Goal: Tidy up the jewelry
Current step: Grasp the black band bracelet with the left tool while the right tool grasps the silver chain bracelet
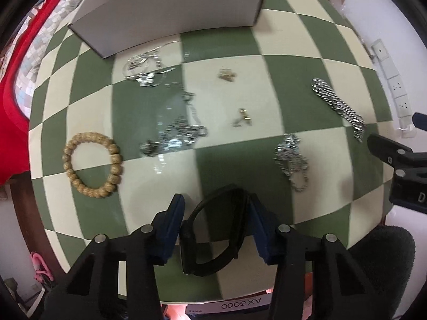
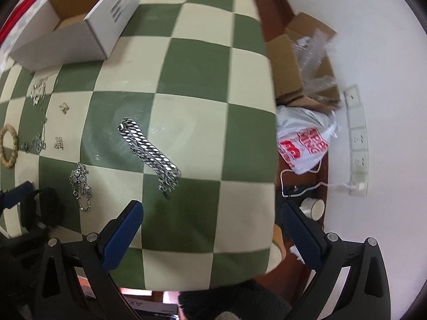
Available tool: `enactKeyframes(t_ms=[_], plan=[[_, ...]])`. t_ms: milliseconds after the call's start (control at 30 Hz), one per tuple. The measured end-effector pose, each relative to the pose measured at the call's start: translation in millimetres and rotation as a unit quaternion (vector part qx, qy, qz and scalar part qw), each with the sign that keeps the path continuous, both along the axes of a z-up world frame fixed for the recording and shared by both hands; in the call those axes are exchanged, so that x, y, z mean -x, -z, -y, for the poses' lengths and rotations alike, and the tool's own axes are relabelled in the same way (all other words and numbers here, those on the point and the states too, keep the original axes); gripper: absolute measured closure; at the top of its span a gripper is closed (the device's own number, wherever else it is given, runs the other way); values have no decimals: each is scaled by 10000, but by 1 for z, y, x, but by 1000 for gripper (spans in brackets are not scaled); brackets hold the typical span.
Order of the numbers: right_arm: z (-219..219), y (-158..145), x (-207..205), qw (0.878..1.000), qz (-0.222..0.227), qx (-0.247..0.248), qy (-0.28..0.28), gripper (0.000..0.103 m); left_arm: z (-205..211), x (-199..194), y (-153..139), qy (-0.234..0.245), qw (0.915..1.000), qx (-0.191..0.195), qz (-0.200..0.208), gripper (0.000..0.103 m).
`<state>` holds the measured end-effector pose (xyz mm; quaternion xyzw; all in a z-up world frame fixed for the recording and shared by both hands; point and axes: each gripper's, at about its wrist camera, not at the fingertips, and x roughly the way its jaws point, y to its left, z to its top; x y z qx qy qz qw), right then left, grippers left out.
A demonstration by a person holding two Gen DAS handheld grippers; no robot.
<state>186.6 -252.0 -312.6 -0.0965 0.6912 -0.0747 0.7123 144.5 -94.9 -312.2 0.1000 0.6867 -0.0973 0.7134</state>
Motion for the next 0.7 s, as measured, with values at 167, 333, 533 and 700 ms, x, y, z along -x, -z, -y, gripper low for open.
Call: enactKeyframes(t_ms=[167,333,533,700], plan=[[-15,14,-18,9993,-66,-40,-370,6,-34,-13,0,-324,9994,-98,120,70],[-30,29,-34,9980,-207,15,-590,23,-64,-24,4,-550,9983,-120,154,70],[-39,26,-39,9964,-255,-694,-416,79,-103,-29,2,-705,9973,-106,157,70],[-44,26,-29,9966,-230,-793,-8,86,-122,-27,3,-782,9968,-28,180,70]])
